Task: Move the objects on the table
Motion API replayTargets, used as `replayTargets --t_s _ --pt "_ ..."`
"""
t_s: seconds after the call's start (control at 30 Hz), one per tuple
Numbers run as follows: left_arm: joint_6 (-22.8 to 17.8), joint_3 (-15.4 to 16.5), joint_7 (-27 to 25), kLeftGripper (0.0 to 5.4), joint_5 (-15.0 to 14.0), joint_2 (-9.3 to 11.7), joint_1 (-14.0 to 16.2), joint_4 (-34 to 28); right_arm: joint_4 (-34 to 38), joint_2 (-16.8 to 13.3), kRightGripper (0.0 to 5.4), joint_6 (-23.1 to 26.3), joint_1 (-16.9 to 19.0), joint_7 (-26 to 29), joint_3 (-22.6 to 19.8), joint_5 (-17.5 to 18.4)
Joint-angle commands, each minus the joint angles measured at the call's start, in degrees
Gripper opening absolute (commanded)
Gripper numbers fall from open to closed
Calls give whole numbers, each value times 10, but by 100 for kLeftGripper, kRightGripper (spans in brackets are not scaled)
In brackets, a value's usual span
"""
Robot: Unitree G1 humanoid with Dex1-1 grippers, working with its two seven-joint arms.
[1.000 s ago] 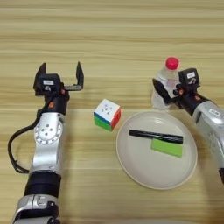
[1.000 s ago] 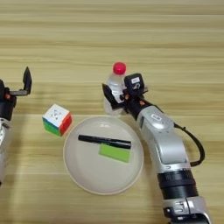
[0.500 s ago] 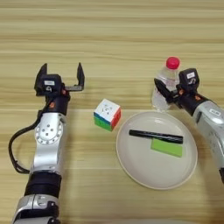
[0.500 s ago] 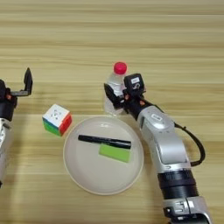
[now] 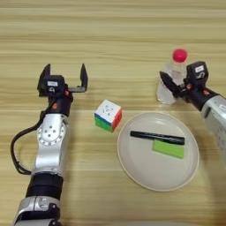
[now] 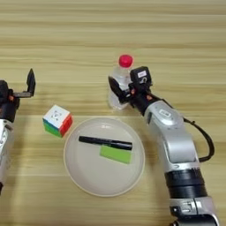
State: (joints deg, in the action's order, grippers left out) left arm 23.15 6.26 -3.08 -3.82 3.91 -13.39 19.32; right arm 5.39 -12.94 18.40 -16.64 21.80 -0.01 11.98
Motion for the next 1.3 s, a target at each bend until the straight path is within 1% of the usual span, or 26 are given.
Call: replayTargets --t_s 0.03,0.17,0.3,0.43,0.57,0.63,0.67,0.73,0.8,0.87,0.93,0.97,1.03,1.07,1.13,1.23,1.27,1.3 --pt "1 -8 -2 540 6 -3 6 -4 39 -10 323 1 -21 12 -6 13" --pt "-1 -16 -9 540 5 -4 10 -13 69 -18 323 1 -19 26 -9 25" --pt "-3 -31 -17 540 15 -4 17 -20 99 -31 323 11 -18 45 -18 43" --pt "-1 -50 -24 540 27 -4 27 -34 127 -48 323 28 -15 70 -31 77" --pt "-2 -69 -38 540 29 -3 39 -58 161 -64 323 55 -11 93 -45 125" --pt "-4 -76 -48 540 25 -3 46 -74 179 -73 323 65 -8 104 -48 145" --pt "-8 -80 -57 540 18 -3 50 -84 187 -76 323 73 -7 110 -51 158" --pt "-17 -86 -76 540 2 -3 58 -103 202 -82 323 90 -5 118 -57 186" --pt "-32 -94 -101 540 -19 0 66 -127 216 -93 323 100 -2 128 -60 202" --pt "-41 -105 -132 540 -37 9 77 -155 232 -105 323 110 4 139 -62 218" --pt "-58 -117 -171 540 -64 21 90 -193 247 -118 323 115 12 154 -65 235" --pt "-73 -123 -193 540 -82 30 97 -220 256 -128 323 117 17 165 -65 242" --pt "-89 -132 -224 540 -100 50 109 -260 267 -144 323 118 26 180 -62 247" --pt "-110 -138 -245 540 -118 63 117 -287 273 -151 323 117 31 187 -60 250" --pt "-139 -146 -278 540 -147 85 131 -331 280 -160 323 115 39 198 -57 251" --pt "-229 -153 -333 540 -249 129 157 -417 289 -170 323 109 55 218 -49 254" --pt "-249 -153 -346 540 -272 140 164 -437 292 -172 323 106 60 225 -47 255" --pt "-263 -153 -355 540 -284 150 167 -452 295 -174 323 104 64 231 -45 256"
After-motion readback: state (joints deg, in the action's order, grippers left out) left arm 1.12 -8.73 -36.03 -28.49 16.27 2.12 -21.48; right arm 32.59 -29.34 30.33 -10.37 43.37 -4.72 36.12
